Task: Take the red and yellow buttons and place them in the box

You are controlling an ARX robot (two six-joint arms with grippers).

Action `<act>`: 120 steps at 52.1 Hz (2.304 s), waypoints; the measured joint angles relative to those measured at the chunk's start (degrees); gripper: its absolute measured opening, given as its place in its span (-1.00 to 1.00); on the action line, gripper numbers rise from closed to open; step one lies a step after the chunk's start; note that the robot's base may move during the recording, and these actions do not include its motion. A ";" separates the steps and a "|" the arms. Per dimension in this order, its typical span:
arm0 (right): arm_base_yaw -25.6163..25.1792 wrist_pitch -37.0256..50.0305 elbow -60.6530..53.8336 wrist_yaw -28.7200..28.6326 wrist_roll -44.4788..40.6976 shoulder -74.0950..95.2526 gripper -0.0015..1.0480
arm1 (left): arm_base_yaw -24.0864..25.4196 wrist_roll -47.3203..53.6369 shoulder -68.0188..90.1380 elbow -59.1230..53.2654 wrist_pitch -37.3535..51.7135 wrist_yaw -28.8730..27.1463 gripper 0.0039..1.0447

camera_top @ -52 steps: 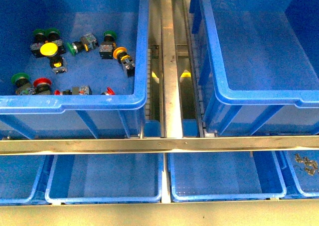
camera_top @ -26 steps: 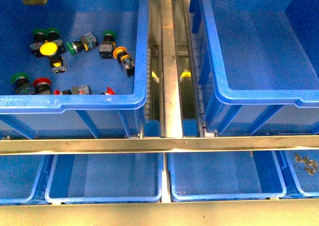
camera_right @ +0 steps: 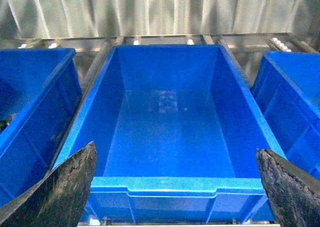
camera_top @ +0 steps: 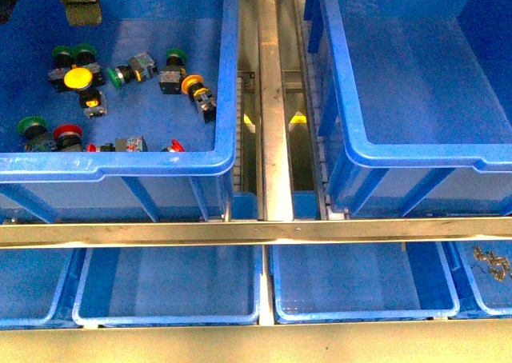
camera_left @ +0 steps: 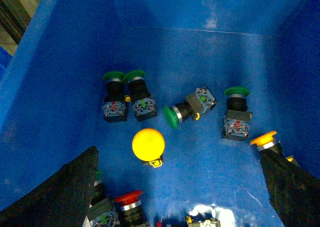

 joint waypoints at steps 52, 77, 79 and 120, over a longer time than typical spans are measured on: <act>0.00 0.00 0.00 0.00 0.00 0.00 0.86 | 0.59 -5.77 10.69 12.13 -6.34 -3.21 0.85; 0.00 0.00 0.00 0.00 0.00 0.00 0.86 | 2.19 -8.17 13.07 14.43 -8.20 -3.52 0.85; 0.00 0.00 0.00 0.00 0.00 0.00 0.86 | 2.19 -8.46 13.31 14.80 -8.52 -3.52 0.85; 0.00 0.00 0.02 0.00 0.00 0.00 0.86 | 2.71 -9.97 21.51 24.46 -14.12 -3.76 0.85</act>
